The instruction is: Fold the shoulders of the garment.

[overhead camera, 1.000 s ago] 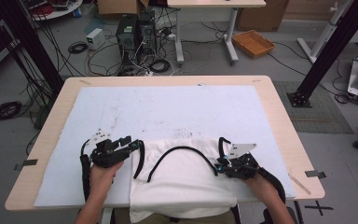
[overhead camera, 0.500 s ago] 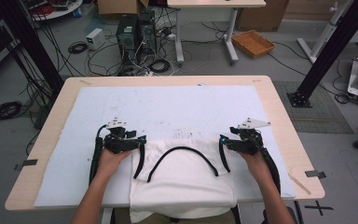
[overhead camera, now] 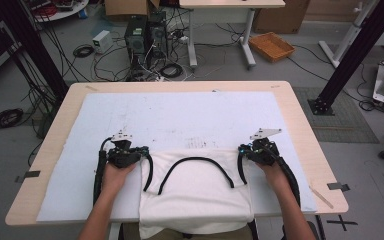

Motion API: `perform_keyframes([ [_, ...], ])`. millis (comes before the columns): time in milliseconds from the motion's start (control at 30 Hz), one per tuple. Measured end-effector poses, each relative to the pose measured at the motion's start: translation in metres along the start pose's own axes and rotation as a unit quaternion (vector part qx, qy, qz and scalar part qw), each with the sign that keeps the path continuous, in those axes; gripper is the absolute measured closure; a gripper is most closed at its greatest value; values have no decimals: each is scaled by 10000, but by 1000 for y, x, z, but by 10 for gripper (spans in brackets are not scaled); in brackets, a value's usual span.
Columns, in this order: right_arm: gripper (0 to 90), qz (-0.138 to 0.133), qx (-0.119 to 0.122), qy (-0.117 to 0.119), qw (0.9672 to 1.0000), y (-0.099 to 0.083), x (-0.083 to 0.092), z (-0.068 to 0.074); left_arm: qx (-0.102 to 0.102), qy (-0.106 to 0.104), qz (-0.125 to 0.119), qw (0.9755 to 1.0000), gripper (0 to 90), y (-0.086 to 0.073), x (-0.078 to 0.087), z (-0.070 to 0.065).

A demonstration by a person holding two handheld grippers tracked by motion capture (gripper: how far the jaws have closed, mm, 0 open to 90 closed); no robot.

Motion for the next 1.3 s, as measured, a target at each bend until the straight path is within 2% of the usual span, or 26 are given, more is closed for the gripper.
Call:
perform_keyframes([
  [100, 827, -50, -34, 71, 10000, -2, 1, 0, 38, -89, -247, 9996, 851, 4, 5, -1],
  [167, 793, -117, -5, 48, 9999, 0, 2, 1, -40, -82, -442, 9990, 808, 7, 9, -2],
  [200, 736, -188, 16, 76, 9998, 1, 4, 2, -37, -184, -599, 9980, 732, 8, 12, -2],
  [233, 602, -306, -4, 127, 9995, 2, 7, 2, -16, -236, -694, 9973, 672, 9, 14, -1],
  [267, 510, -388, -58, 170, 9991, 3, 9, 1, -31, -278, -820, 9962, 595, 10, 18, 0],
  [333, 406, -608, -126, 259, 9977, 4, 17, -1, 22, -492, -1078, 9930, 489, 12, 24, 1],
  [400, 268, -859, -131, 180, 9960, 5, 25, -3, 171, -653, -1251, 9898, 388, 13, 29, 2],
  [433, 223, -957, -140, 154, 9952, 5, 29, -4, 226, -669, -1267, 9894, 333, 13, 31, 2],
  [500, 203, -1088, -95, 74, 9940, 4, 35, -7, 130, -710, -1388, 9877, 177, 14, 34, 1],
  [600, 203, -1128, 55, -36, 9936, -1, 43, -12, -91, -774, -1614, 9838, 176, 16, 41, -3],
  [667, 203, -1127, 65, 83, 9936, -6, 44, -12, -303, -826, -1726, 9810, 175, 17, 44, -8],
  [733, 203, -1103, 87, 193, 9937, -9, 46, -13, -651, -733, -1780, 9791, 176, 18, 46, -12],
  [767, 203, -1092, 97, 274, 9936, -11, 47, -12, -755, -761, -1821, 9774, 177, 18, 47, -15],
  [867, 202, -1125, 173, 347, 9929, -12, 50, -11, -941, -807, -1952, 9729, 180, 20, 49, -16],
  [967, 202, -1106, 160, 356, 9931, -14, 50, -10, -1092, -762, -1972, 9713, 180, 19, 50, -15],
  [1000, 202, -1123, 158, 340, 9930, -14, 50, -10, -1207, -733, -1990, 9698, 180, 18, 50, -16],
  [1033, 202, -1123, 158, 340, 9930, -14, 50, -10, -1207, -733, -1990, 9698, 180, 18, 50, -16],
  [1067, 202, -1134, 148, 311, 9930, -15, 50, -10, -1431, -635, -2027, 9666, 180, 17, 50, -17],
  [1133, 202, -1163, 116, 286, 9927, -15, 51, -10, -1514, -646, -2073, 9643, 180, 17, 51, -18],
  [1200, 202, -1189, 114, 271, 9925, -15, 51, -11, -1537, -639, -2069, 9641, 180, 16, 51, -19],
  [1300, 202, -1178, 95, 260, 9926, -16, 50, -12, -1490, -638, -2030, 9657, 180, 16, 50, -19],
])
Point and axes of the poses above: each handheld gripper's, and its own axes: x roughly backward along the jaws, y roughly out of its top, z roughly to its left, the point moved 8 cm from there along -x, roughly forward along the jaws, and after that the axes turned 15 degrees about z, right-handed, at the moved point
